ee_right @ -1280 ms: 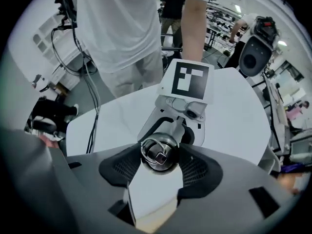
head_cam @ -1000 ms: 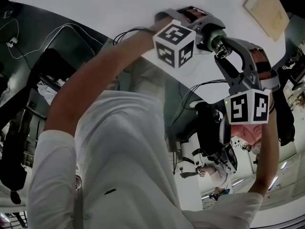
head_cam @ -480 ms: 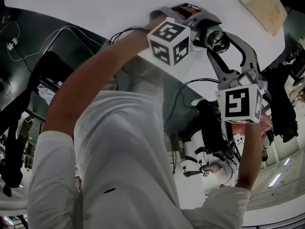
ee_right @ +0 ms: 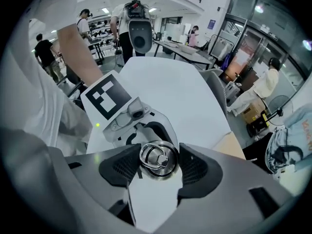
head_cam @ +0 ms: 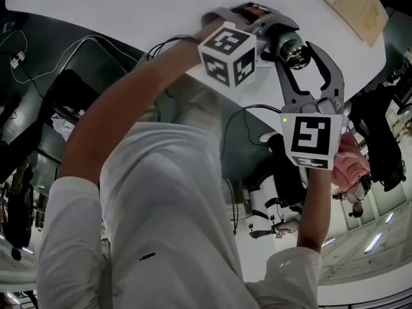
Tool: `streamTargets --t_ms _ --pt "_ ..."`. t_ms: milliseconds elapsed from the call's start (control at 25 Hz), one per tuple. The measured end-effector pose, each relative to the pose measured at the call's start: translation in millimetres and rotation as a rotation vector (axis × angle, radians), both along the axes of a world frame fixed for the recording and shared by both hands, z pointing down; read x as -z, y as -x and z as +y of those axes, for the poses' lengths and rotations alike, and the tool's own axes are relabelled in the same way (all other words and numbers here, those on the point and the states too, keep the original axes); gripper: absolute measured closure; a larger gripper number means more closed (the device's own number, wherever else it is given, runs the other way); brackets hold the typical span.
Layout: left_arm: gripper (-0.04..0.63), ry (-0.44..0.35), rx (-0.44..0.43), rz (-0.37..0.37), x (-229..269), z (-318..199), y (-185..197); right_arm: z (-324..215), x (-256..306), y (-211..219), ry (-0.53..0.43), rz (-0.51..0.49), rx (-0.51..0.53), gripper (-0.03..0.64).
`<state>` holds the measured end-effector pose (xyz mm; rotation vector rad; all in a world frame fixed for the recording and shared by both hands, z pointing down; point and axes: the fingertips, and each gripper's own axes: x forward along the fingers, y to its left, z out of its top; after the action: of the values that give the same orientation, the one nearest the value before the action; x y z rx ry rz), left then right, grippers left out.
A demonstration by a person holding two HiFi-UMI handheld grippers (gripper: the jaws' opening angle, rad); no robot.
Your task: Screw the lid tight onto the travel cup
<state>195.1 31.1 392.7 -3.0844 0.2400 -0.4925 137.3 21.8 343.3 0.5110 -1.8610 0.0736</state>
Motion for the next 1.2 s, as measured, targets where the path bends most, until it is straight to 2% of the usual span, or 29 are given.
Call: streamTargets --t_ms 200,360,560,680,920,960,1000,1040,1080,1200 --pt "0.239 0.003 0.009 -0.008 -0.6 1.0 1.7 1.8 -0.4 4.5 -0.035 0.005 0.053 0.376" --pt "0.238 0.064 0.015 -0.021 0.0 4.4 8.2 7.6 5.5 10.4 -0.052 -0.042 0.036 0.358" --pt "0.238 0.090 0.046 -0.038 14.2 16.3 25.9 13.4 26.0 8.9 -0.088 -0.132 -0.072 0.341" --pt "0.238 0.129 0.102 -0.032 30.4 24.7 46.9 16.7 42.8 9.7 -0.112 -0.192 -0.148 0.341" --pt "0.240 0.158 0.254 -0.014 68.5 20.6 87.2 22.2 79.7 -0.7 -0.196 -0.326 -0.352 0.342" --pt "0.257 0.171 0.272 0.000 77.8 20.3 93.0 24.8 86.8 -4.3 -0.216 -0.341 -0.385 0.342" --pt "0.359 0.189 0.285 0.018 87.9 21.2 97.9 27.8 94.4 -8.5 -0.236 -0.353 -0.414 0.342" --pt "0.414 0.212 0.295 0.035 98.4 22.7 101.9 30.8 102.6 -13.0 -0.255 -0.364 -0.440 0.342" --pt "0.421 0.231 0.309 0.048 108.9 23.7 105.4 33.6 111.5 -17.6 -0.273 -0.377 -0.464 0.342" --pt "0.534 0.219 0.369 0.051 139.3 22.6 119.1 41.6 139.7 -28.9 -0.331 -0.415 -0.531 0.342"
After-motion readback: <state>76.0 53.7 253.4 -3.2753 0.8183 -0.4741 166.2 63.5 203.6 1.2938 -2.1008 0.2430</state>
